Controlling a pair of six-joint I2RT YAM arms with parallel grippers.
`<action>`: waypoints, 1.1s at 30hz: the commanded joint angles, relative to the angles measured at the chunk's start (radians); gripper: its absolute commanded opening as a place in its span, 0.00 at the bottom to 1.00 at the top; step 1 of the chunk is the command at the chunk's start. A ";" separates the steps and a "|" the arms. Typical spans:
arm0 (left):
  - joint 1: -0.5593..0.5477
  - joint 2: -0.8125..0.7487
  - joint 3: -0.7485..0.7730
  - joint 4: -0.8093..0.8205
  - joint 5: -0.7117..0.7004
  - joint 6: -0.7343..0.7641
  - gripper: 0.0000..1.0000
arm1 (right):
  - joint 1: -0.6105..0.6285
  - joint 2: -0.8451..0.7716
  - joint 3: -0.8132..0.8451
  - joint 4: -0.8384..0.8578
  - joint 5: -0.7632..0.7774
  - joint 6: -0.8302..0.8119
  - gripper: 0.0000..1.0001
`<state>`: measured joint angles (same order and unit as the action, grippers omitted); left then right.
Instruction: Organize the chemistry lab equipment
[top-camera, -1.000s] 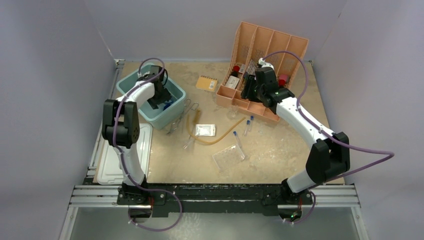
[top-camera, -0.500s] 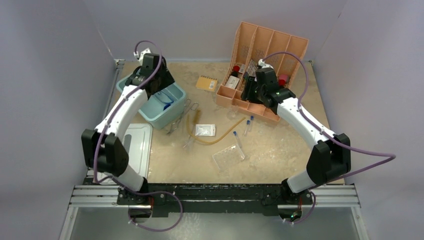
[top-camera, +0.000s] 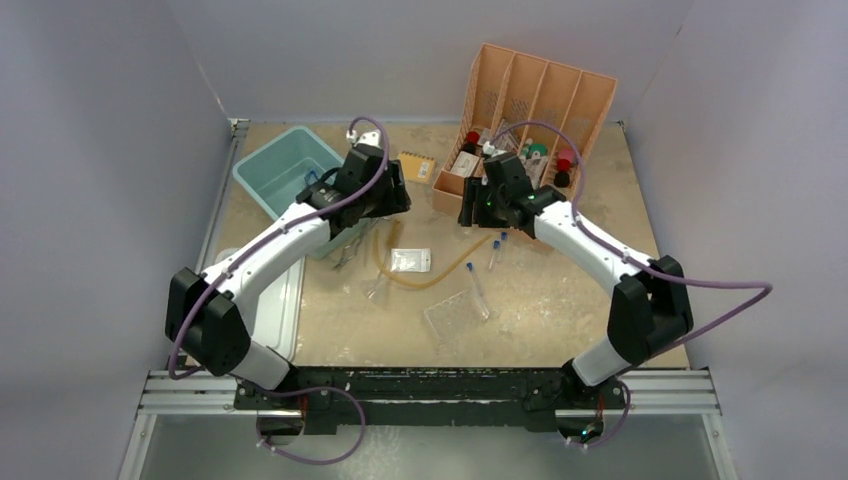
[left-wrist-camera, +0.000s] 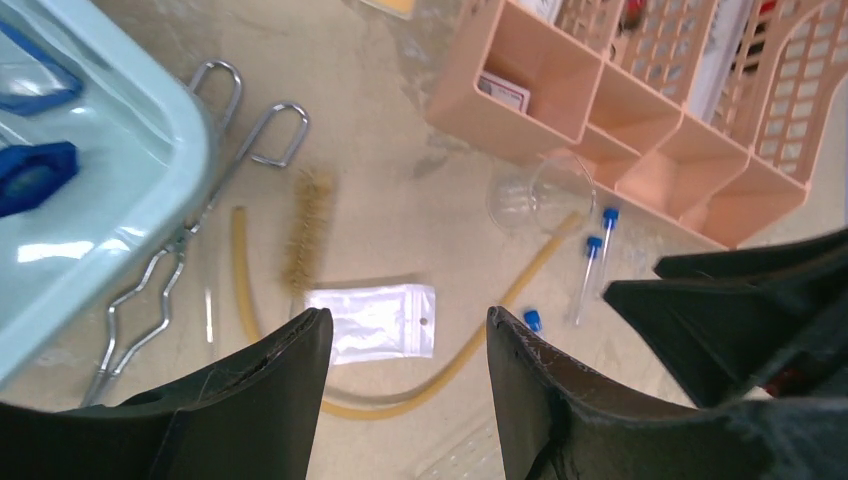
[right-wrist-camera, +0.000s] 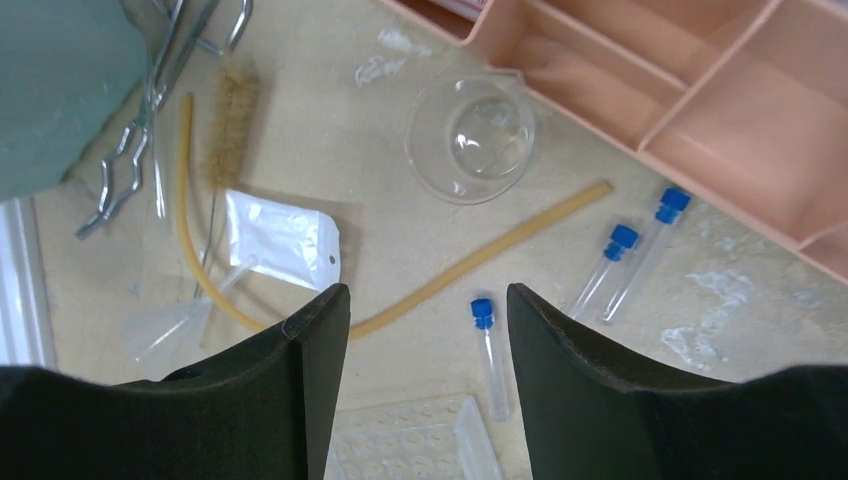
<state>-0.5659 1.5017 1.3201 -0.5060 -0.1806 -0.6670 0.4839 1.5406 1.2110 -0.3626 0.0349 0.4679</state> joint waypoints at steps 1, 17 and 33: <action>-0.051 -0.007 -0.052 0.136 0.051 -0.028 0.57 | 0.036 0.023 0.012 -0.036 0.080 -0.019 0.62; -0.262 0.375 0.134 0.326 -0.095 -0.034 0.74 | -0.121 -0.274 -0.264 -0.118 0.164 -0.019 0.62; -0.273 0.667 0.451 0.130 -0.148 0.012 0.81 | -0.136 -0.342 -0.258 -0.113 0.229 -0.019 0.62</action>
<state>-0.8391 2.1532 1.7161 -0.3309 -0.2920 -0.6689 0.3519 1.2411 0.9424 -0.4877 0.2203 0.4587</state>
